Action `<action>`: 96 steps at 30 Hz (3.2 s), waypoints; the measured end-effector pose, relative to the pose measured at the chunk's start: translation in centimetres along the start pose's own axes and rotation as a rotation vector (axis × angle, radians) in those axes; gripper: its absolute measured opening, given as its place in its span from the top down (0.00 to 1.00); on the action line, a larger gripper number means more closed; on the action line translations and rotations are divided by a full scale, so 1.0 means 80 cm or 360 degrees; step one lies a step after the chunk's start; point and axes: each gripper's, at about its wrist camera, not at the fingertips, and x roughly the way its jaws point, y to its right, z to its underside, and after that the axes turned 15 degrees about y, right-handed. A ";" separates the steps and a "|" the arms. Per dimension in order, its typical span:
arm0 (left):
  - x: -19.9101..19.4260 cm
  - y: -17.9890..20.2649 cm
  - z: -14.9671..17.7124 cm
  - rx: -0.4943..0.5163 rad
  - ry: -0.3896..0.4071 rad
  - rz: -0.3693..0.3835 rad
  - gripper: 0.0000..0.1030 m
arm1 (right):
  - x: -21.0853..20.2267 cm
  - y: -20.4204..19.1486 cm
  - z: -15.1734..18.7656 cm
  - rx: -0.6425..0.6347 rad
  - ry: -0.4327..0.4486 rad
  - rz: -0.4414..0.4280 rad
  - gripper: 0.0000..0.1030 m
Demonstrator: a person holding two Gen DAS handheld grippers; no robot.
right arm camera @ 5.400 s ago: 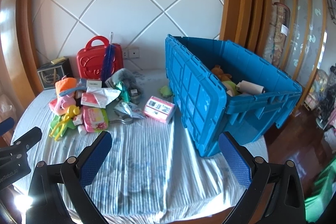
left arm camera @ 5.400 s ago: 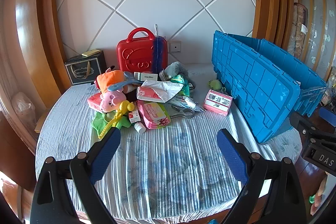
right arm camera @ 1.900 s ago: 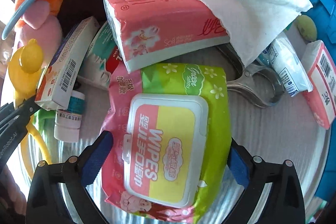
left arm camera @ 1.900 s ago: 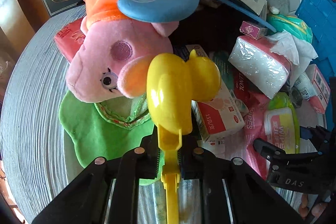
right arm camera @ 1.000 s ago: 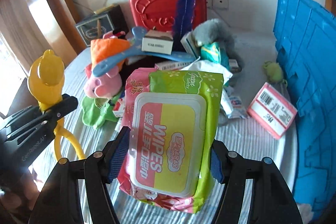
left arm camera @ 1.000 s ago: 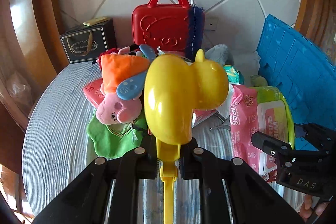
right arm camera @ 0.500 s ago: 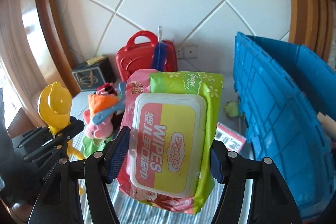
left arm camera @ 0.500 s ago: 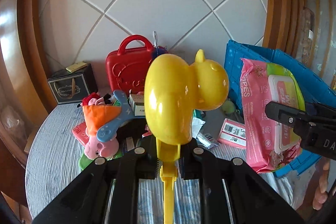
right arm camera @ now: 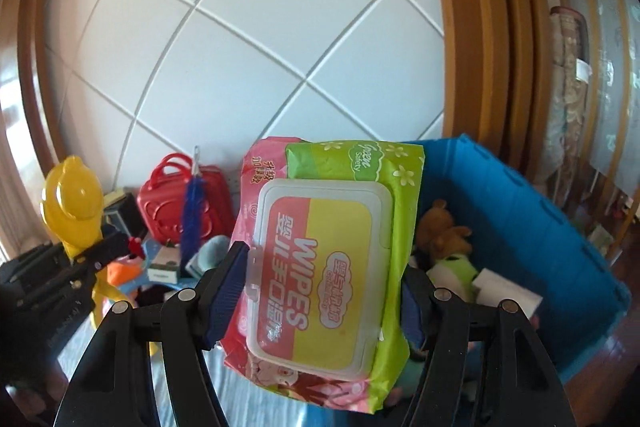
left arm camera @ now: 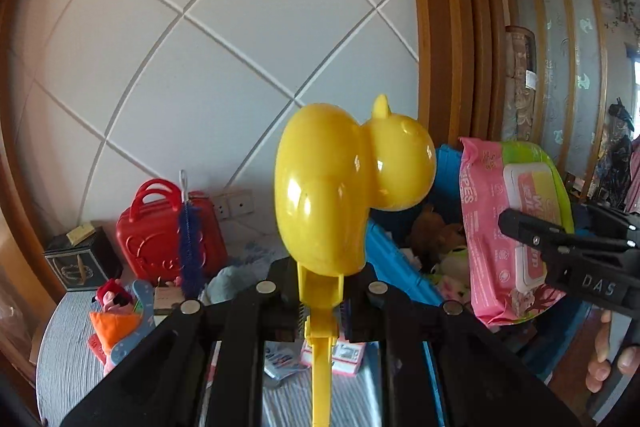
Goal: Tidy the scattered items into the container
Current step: 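Lift the yellow clamp and WIPES pack and carry both toward the blue box, then open both tools to drop the clamp and WIPES pack into the blue box, then withdraw both tools from the box back toward the pile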
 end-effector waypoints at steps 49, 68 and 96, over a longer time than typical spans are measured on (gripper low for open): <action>0.083 0.245 0.101 -0.0051 -0.0443 -0.0265 0.49 | -0.025 0.287 0.099 -0.0235 -0.0150 -0.0136 0.00; -0.116 0.042 0.130 -0.0359 -0.0112 -0.0910 0.26 | -0.146 0.088 0.115 -0.0255 0.0294 -0.1109 0.00; -0.216 -0.317 0.376 -0.0666 -0.0717 -0.0923 0.26 | -0.115 -0.242 0.338 -0.0421 -0.0571 -0.1016 0.00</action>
